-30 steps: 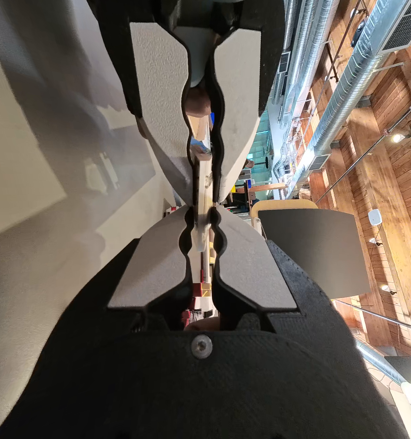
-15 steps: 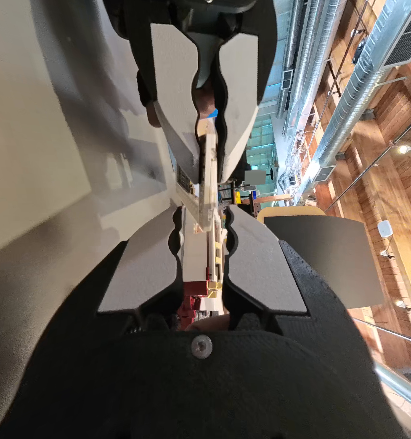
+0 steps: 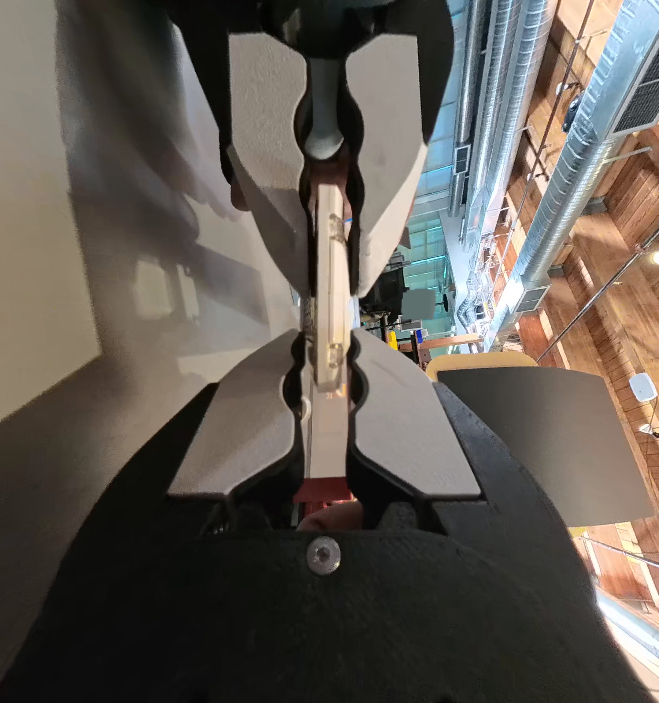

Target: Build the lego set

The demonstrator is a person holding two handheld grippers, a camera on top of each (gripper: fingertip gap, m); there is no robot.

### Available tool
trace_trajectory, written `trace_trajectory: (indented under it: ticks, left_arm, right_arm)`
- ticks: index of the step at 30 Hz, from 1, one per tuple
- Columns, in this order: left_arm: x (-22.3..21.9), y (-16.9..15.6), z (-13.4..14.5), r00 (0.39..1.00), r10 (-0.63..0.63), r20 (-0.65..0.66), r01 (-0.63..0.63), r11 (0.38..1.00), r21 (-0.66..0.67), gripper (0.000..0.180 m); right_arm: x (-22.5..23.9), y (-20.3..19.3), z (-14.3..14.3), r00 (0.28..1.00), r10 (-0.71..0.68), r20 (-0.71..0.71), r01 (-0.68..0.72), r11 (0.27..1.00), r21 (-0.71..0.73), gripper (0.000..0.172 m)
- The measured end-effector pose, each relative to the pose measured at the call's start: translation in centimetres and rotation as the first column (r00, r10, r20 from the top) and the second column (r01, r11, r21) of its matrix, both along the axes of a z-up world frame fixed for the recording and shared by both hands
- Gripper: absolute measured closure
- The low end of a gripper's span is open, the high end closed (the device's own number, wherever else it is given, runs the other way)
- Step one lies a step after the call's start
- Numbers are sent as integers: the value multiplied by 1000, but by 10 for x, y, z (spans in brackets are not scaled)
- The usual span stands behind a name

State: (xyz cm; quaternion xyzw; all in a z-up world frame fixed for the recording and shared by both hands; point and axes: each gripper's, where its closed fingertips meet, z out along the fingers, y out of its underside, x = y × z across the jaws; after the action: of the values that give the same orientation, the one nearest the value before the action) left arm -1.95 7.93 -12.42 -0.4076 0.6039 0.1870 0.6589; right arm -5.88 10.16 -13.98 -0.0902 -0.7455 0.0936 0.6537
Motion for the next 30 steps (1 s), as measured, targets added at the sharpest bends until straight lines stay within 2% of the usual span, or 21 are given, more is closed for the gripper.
trace_trajectory:
  ticks: [4, 6, 9, 14, 16, 19, 24, 30]
  left_arm:
    - [-5, 4, 6, 999, 28, 42, -29, 999, 29, 165]
    - [-11, 9, 10, 995, 66, 71, -69, 997, 42, 158]
    - [-27, 20, 13, 982, 144, 119, -146, 989, 11, 150]
    - [-37, 29, 7, 970, 198, 140, -190, 980, -65, 145]
    - [-36, 29, 5, 972, 195, 129, -187, 980, -71, 147]
    - [-34, 28, 3, 978, 188, 85, -185, 982, -46, 160]
    - [-35, 29, 0, 975, 222, 4, -222, 975, -2, 162]
    - [-33, 27, 3, 977, 212, 0, -212, 977, -4, 164]
  right_arm:
    - [-2, 5, 7, 998, -35, -45, 36, 999, 22, 154]
    - [-2, 11, 11, 996, -58, -69, 61, 997, 39, 155]
    - [-2, 16, 14, 992, -85, -92, 91, 994, 61, 155]
    - [-3, 17, 14, 991, -94, -96, 103, 991, 85, 155]
    - [-4, 17, 14, 991, -95, -98, 104, 990, 92, 155]
    - [-4, 16, 15, 990, -98, -103, 108, 989, 96, 155]
    - [-3, 17, 13, 990, -106, -91, 116, 987, 112, 155]
    - [-1, 14, 14, 993, -95, -77, 102, 990, 94, 156]
